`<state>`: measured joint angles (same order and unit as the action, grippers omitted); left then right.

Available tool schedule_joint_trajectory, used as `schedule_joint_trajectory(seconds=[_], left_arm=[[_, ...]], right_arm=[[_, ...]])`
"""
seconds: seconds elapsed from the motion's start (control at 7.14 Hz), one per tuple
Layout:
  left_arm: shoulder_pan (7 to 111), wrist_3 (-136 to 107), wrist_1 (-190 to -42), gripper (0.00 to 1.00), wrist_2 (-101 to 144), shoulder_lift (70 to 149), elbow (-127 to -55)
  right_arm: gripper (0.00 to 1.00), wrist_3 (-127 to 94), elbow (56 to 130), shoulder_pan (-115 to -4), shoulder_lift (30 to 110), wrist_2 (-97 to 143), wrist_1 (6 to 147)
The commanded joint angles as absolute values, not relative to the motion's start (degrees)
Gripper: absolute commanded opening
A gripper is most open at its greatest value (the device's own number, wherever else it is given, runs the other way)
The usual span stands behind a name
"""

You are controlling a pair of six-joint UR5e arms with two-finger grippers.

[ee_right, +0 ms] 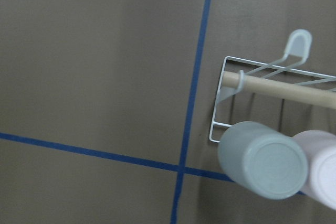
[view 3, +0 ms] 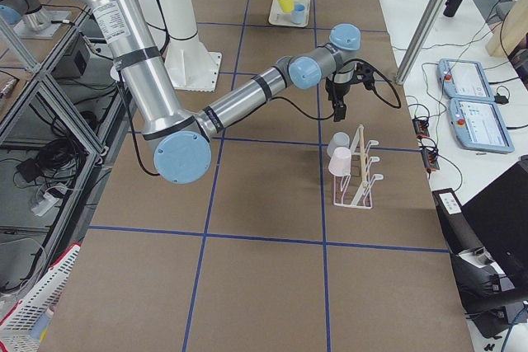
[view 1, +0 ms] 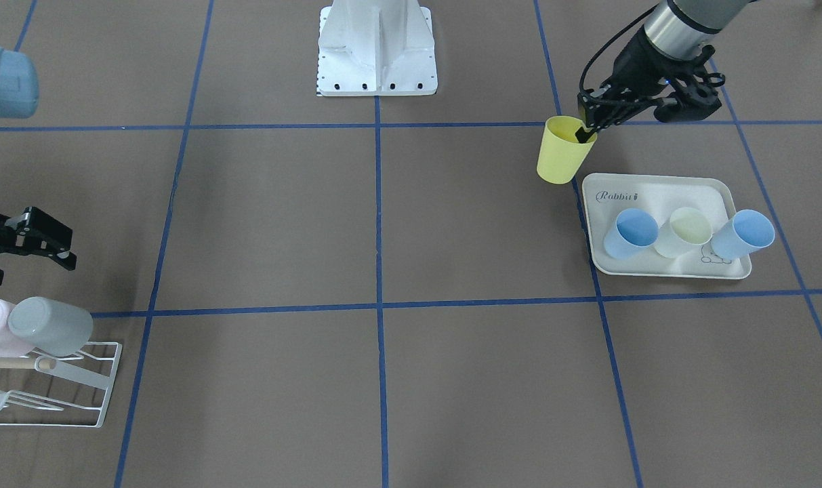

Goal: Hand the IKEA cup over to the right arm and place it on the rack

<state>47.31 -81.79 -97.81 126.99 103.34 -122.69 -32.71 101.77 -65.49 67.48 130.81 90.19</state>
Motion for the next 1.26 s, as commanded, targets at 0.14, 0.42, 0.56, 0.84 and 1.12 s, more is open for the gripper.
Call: schedule_joint_trajectory(seconds=[0.14, 0.42, 0.56, 0.84, 1.12], left_arm=[[39.75, -104.48, -98.26, 0.0, 126.83, 118.25, -120.06], [37.28, -112.49, -104.8, 0.0, 126.91, 122.33, -117.61], [36.92, -109.98, -107.38, 0.0, 126.74, 124.69, -115.16], [37.0, -117.5, -111.32, 0.0, 126.65, 128.84, -112.33], [37.35, -130.61, -123.6, 0.0, 124.82, 128.85, -111.62]], right_arm=[[0.99, -54.76, 104.94, -60.48, 68.2, 130.87, 73.47], [0.99, -69.28, 105.03, -58.63, 69.07, 131.74, 58.79], [0.99, -76.83, 104.86, -57.75, 69.95, 131.66, 49.66], [0.99, -88.55, 104.15, -56.87, 70.49, 131.84, 35.39], [0.99, -93.58, 103.98, -55.46, 71.1, 134.02, 25.18]])
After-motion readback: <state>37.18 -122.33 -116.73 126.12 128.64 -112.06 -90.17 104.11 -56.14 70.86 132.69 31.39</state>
